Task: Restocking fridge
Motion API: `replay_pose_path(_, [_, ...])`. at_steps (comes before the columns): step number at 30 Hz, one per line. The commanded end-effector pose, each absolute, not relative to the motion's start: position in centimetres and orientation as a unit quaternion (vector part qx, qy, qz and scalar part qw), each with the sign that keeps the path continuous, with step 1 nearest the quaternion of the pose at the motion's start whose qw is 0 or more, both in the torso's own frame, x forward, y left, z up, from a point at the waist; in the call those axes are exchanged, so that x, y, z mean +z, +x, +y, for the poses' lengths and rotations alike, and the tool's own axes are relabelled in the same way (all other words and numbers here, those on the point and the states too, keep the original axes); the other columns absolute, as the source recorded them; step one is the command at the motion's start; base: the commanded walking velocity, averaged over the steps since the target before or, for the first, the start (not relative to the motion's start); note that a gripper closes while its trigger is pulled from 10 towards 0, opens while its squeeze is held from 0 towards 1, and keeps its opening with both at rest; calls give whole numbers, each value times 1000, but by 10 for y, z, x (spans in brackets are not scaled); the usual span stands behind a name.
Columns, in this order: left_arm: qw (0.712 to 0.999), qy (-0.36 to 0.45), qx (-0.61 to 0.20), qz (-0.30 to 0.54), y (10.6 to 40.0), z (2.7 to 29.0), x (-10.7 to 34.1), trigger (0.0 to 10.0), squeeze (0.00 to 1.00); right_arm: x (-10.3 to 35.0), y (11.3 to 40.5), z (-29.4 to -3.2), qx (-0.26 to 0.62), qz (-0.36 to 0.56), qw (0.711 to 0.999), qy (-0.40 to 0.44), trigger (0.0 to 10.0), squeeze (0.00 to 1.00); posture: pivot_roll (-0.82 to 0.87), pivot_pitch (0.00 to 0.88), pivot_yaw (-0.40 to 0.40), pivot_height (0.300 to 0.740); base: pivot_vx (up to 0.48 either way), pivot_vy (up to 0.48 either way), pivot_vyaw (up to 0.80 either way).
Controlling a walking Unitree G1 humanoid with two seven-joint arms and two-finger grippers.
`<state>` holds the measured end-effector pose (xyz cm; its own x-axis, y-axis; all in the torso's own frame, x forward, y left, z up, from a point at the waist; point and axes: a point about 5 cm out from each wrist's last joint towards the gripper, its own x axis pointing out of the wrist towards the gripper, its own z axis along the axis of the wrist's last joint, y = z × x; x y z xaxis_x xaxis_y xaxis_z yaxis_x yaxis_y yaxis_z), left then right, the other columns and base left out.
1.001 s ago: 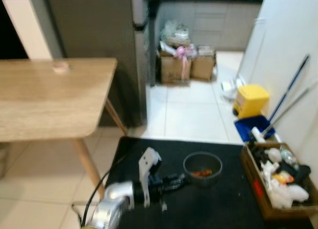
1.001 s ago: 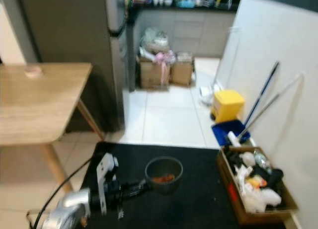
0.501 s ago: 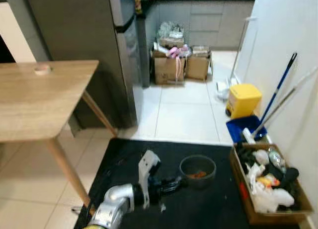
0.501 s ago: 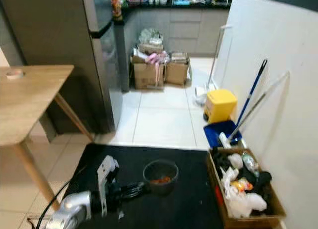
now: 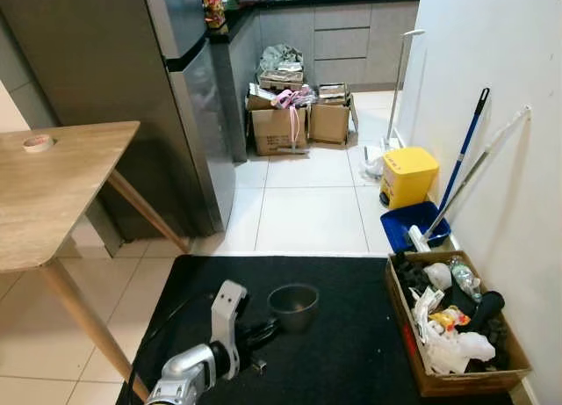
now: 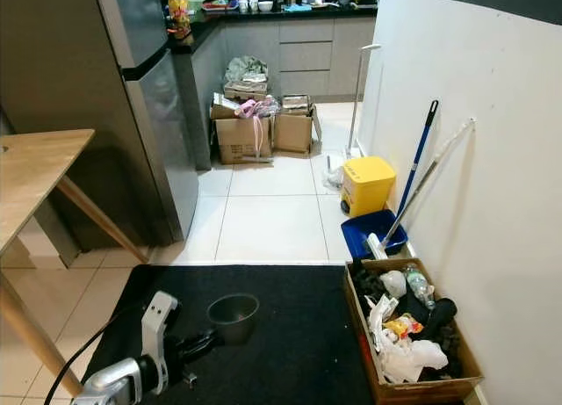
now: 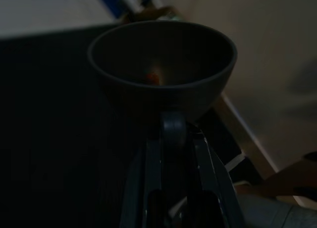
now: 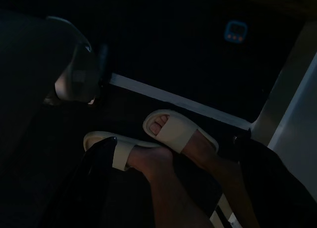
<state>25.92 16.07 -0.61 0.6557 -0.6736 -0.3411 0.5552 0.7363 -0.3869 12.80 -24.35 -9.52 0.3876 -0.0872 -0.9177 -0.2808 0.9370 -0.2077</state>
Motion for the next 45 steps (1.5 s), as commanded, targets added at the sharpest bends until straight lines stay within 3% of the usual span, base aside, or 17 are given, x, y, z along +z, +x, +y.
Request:
replay_pose_path(1, [908, -124, -313, 249, 254, 176, -11, 10000, 0, -97, 127, -240, 58, 553, 817, -155, 10000, 0, -90, 0, 43, 740, 0, 0, 0])
replay_pose_path(4, [910, -133, -299, 255, 251, 179, -15, 10000, 0, -97, 127, -240, 58, 553, 817, -154, 10000, 0, -90, 0, 39, 740, 0, 0, 0])
replay_pose_path(9, [911, -174, -177, 329, 214, 200, -49, 10000, 0, -97, 127, -240, 55, 554, 816, -154, 10000, 0, -98, 0, 39, 740, 321, 0, 0])
replay_pose_path(19, [910, -210, -94, 344, 193, 212, -62, 10000, 0, -95, 129, -242, 58, 552, 816, -160, 10000, 0, -95, 0, 27, 740, 334, 0, 0])
replay_pose_path(35, [917, -202, -110, 326, 200, 211, -57, 10000, 0, -95, 130, -243, 59, 551, 816, -163, 10000, 0, -91, 0, 34, 740, 337, 0, 0])
replay_pose_path(45, [918, -204, -128, 315, 205, 204, -55, 10000, 0, -95, 128, -244, 59, 560, 807, -177, 10000, 0, -94, 0, 29, 740, 339, 0, -749])
